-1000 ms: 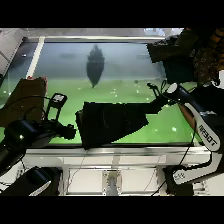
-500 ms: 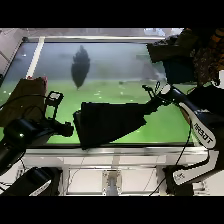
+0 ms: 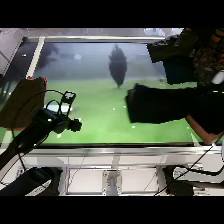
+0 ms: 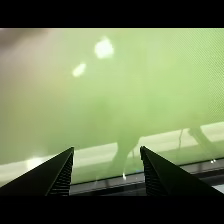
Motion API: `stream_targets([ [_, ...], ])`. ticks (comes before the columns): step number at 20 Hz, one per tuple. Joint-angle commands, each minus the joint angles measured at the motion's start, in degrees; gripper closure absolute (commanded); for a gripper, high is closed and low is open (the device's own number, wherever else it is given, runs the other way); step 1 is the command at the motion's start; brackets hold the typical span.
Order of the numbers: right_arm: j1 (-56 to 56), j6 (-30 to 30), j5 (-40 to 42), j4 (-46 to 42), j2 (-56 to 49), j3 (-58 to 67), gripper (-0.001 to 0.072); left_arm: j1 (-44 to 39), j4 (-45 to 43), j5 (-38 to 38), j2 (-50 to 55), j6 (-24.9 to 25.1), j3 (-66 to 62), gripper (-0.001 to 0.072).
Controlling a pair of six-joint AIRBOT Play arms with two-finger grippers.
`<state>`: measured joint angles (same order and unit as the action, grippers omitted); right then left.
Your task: Fold the clothes and pants, and hang the long-sleeved shirts on hangers.
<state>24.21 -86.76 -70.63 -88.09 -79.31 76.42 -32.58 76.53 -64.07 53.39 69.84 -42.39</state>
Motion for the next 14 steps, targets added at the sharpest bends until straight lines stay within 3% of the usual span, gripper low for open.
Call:
stream_targets([
  [1, 12.83, -1.36, -2.38, -4.76, 3.65, 4.81, 0.0706, 0.31, -0.13, 4.26, 5.29, 0.00, 0.04, 0.0239],
  [7, 29.40, -3.04, -9.79, -8.02, 3.80, 8.11, 0.0703, 0.31, -3.52, 7.06, 6.80, -0.02, 0.04, 0.0238],
  [8, 31.34, -3.76, -10.16, -8.04, 3.80, 8.11, 0.0628, 0.31, -4.15, 7.04, 6.80, -0.02, 0.04, 0.0238],
  [9, 32.76, -4.07, -10.51, -8.02, 3.80, 8.11, 0.0435, 0.31, -4.15, 7.08, 6.80, 0.00, 0.04, 0.0238],
  [10, 33.79, -4.31, -10.82, -8.02, 3.82, 8.11, 0.0379, 0.31, -4.13, 7.17, 6.82, -0.02, 0.04, 0.0238],
  [14, 33.73, -4.35, -10.58, -6.32, 3.85, 8.11, 0.0367, 0.31, -4.11, 7.37, 6.82, -0.02, 0.04, 0.0238],
])
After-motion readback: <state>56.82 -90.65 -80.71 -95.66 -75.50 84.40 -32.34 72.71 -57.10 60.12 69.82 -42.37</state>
